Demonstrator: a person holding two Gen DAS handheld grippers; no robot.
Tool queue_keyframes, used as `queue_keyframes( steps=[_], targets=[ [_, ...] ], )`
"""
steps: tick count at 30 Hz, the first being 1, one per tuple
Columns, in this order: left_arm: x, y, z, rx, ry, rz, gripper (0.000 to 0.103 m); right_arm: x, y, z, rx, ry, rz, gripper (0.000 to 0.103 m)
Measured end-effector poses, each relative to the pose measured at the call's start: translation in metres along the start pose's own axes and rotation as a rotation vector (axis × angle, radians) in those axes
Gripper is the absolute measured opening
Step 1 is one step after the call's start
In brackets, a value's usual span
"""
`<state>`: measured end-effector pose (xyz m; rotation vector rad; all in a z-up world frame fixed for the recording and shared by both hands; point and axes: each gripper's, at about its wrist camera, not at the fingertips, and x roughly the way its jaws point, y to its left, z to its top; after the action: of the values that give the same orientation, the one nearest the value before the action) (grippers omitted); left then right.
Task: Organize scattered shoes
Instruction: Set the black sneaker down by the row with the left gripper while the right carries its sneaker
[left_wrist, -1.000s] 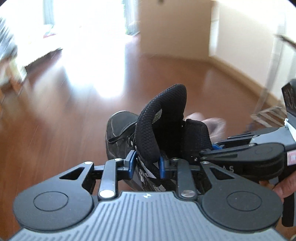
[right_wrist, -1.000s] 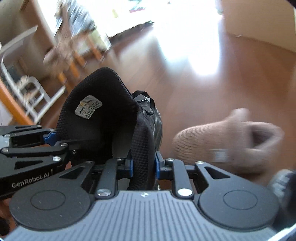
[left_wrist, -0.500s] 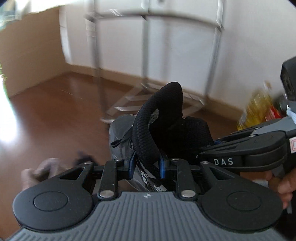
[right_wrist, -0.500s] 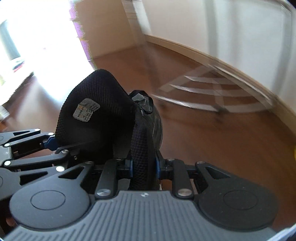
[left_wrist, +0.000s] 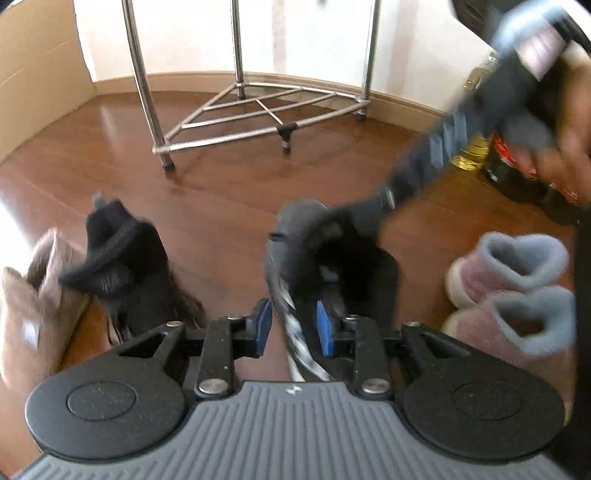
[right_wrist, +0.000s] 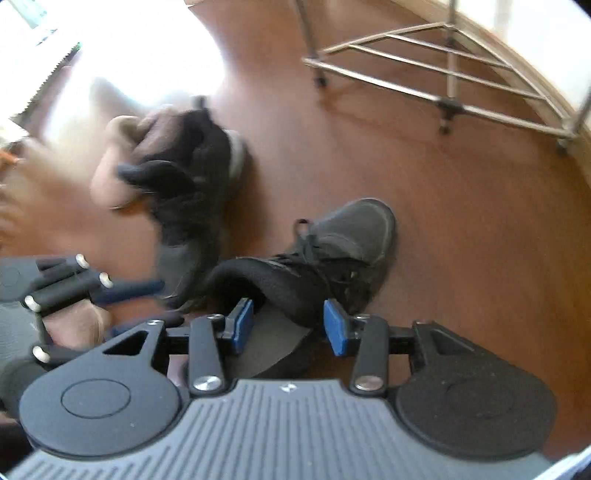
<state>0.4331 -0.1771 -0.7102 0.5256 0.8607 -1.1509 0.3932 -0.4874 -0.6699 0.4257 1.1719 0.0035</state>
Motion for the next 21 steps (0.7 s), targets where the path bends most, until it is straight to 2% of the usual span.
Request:
queue_keyframes(
  steps=[1, 3, 7, 9, 10, 13, 17, 18, 19, 21],
  targets=[
    [-0.001, -0.007, -0.001, 0.010, 0.007, -0.028, 0.032, -0.006, 0.005, 0.002, -0.091, 0.007, 0.002, 0.042],
    [-0.003, -0.020, -0.005, 0.039, 0.024, -0.071, 0.033, -0.016, 0.026, 0.001, -0.389, 0.021, -0.024, 0.044],
    [-0.002, -0.040, -0.015, 0.135, 0.059, -0.079, 0.033, -0.011, 0.074, -0.042, -1.134, 0.137, 0.018, 0.045],
    [-0.007, -0.036, -0.018, 0.108, 0.064, -0.064, 0.033, 0.001, 0.081, -0.057, -1.343, 0.186, 0.030, 0.045],
    [-0.009, -0.034, -0.019, 0.095, 0.066, -0.056, 0.033, 0.016, 0.084, -0.067, -1.506, 0.238, 0.039, 0.045],
    [-0.016, -0.027, -0.023, 0.051, 0.070, -0.031, 0.033, 0.047, 0.079, -0.078, -1.744, 0.305, 0.046, 0.045],
    [-0.020, -0.018, -0.026, -0.020, 0.074, -0.010, 0.033, 0.077, 0.072, -0.096, -1.987, 0.374, 0.003, 0.035],
    [-0.021, -0.016, -0.026, -0.031, 0.076, -0.006, 0.033, 0.081, 0.070, -0.098, -2.004, 0.396, 0.010, 0.029],
    [-0.020, -0.015, -0.027, -0.035, 0.078, 0.000, 0.033, 0.085, 0.069, -0.099, -2.007, 0.406, 0.017, 0.019],
    [-0.019, -0.012, -0.028, -0.042, 0.082, 0.010, 0.033, 0.092, 0.065, -0.099, -1.969, 0.414, 0.025, 0.018]
  ],
)
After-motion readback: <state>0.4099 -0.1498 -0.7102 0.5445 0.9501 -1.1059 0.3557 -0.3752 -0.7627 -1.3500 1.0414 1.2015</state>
